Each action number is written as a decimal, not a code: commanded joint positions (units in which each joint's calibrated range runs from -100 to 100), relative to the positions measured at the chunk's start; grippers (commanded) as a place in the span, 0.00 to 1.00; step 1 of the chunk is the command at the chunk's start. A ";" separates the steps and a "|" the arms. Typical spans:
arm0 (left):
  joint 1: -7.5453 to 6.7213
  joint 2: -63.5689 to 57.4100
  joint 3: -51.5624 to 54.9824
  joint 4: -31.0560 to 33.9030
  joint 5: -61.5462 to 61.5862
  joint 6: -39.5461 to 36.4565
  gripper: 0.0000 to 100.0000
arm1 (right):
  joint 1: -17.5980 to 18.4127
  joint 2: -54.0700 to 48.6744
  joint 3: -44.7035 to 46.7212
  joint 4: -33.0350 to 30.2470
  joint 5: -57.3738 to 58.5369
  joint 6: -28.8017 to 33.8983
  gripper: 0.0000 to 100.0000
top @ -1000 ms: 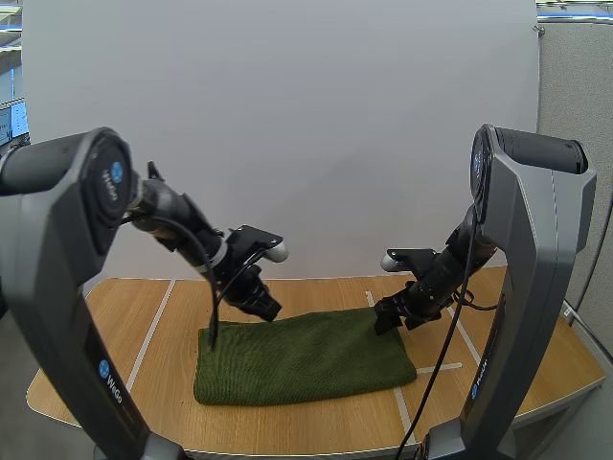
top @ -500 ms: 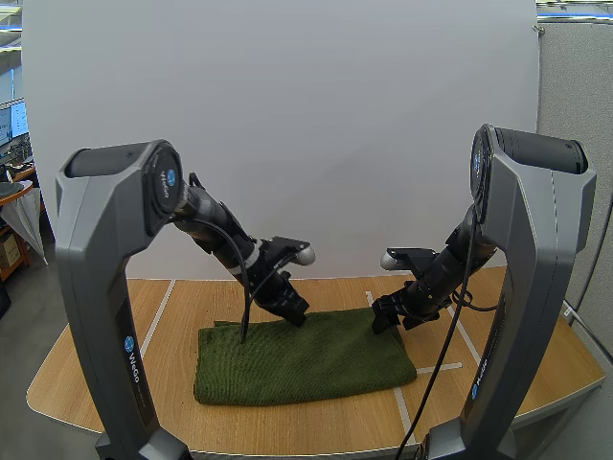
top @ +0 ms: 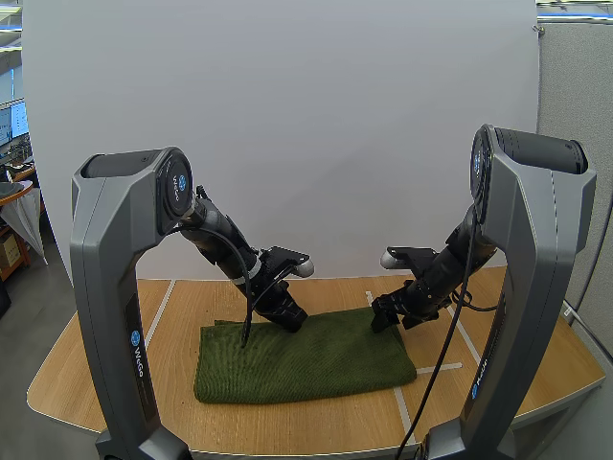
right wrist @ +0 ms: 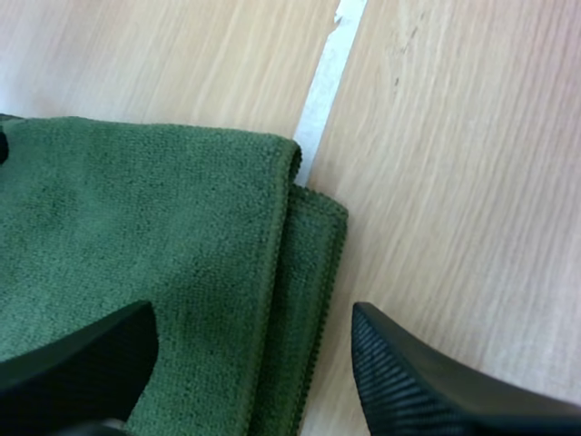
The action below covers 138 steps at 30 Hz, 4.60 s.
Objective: Fold the towel
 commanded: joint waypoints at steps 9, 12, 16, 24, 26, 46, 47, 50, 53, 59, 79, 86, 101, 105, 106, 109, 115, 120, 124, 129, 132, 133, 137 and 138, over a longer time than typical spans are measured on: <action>-0.15 -8.82 1.06 0.38 8.90 -0.51 0.00 | -0.15 -0.36 -0.20 -0.13 1.05 0.14 1.00; -0.15 -11.53 2.81 0.54 9.63 -0.51 0.00 | -0.23 -0.36 -0.20 -0.50 1.05 0.14 1.00; -0.15 -12.69 5.91 0.77 11.85 -0.51 0.00 | -0.32 -0.36 -0.20 -0.50 1.05 0.14 1.00; -0.15 -12.69 12.56 -0.59 8.38 3.00 0.00 | -0.32 -0.36 -0.20 0.04 -0.28 0.14 1.00; -0.19 -12.41 13.21 -0.71 8.13 3.28 0.00 | -0.32 -0.36 -0.20 0.37 -0.29 0.14 1.00; -0.25 -8.58 14.93 -3.66 3.91 5.55 0.00 | -0.32 5.39 -0.20 2.44 -1.34 0.14 1.00; -0.25 -8.58 14.93 -3.66 3.91 5.55 0.00 | -0.32 5.66 -0.20 2.69 -0.84 0.03 1.00; -0.25 -8.58 14.93 -3.66 3.91 5.45 0.00 | -0.32 6.11 -0.20 3.89 3.45 -0.64 1.00; -0.25 -8.58 14.93 -3.66 3.34 5.45 0.00 | -0.32 6.11 -0.20 5.93 10.43 -1.78 1.00; -0.25 -8.58 14.93 -3.66 3.16 5.45 0.00 | -0.32 6.11 -0.20 6.03 19.02 -1.78 1.00; -0.25 -8.79 14.93 -3.66 3.20 5.05 0.00 | -0.32 3.16 -0.20 8.14 25.95 -3.44 0.00; -0.25 -11.42 14.93 -3.79 3.20 5.05 0.00 | -0.32 -2.65 -0.20 8.28 26.14 -3.52 0.00; 5.04 -32.82 14.93 0.35 11.02 3.03 0.00 | -0.09 -6.86 -0.88 8.15 26.77 -3.24 0.00; 8.66 -34.26 14.93 3.51 15.07 2.76 0.00 | 0.43 -7.13 -0.88 7.94 28.20 -3.24 0.00; 9.45 -34.26 14.93 3.63 15.26 2.76 0.00 | 0.79 -7.13 -0.88 7.80 28.37 -2.80 0.00; 11.83 -34.26 14.93 3.63 17.42 3.20 0.00 | 2.34 -7.13 -0.88 7.56 28.37 -2.11 0.00; 14.75 -34.26 14.93 3.63 24.90 4.43 0.00 | 6.59 -7.13 -0.88 7.56 26.72 0.19 0.00; 16.79 -34.26 14.93 3.52 27.89 5.65 0.00 | 10.50 -7.13 -0.88 7.56 23.45 1.89 0.00; 18.07 -34.26 14.93 3.86 31.01 6.63 0.00 | 12.53 -7.13 -0.88 7.56 20.38 2.69 0.00; 18.16 -34.26 15.04 6.08 31.69 6.60 0.00 | 14.05 -7.13 -2.53 7.56 19.39 3.87 0.00; 18.16 -34.26 15.04 5.64 31.69 6.60 0.00 | 14.90 -7.13 -4.92 7.56 19.54 5.25 0.00; 18.16 -34.26 15.04 5.50 31.69 6.60 0.00 | 15.27 -7.13 -5.75 7.56 19.54 5.49 0.00; 18.16 -34.26 15.57 6.24 31.69 6.33 0.00 | 16.73 -7.13 -7.78 7.31 19.54 6.22 0.00; 18.16 -34.26 15.99 7.01 31.69 6.33 0.00 | 17.02 -7.13 -8.23 7.05 19.54 6.22 0.00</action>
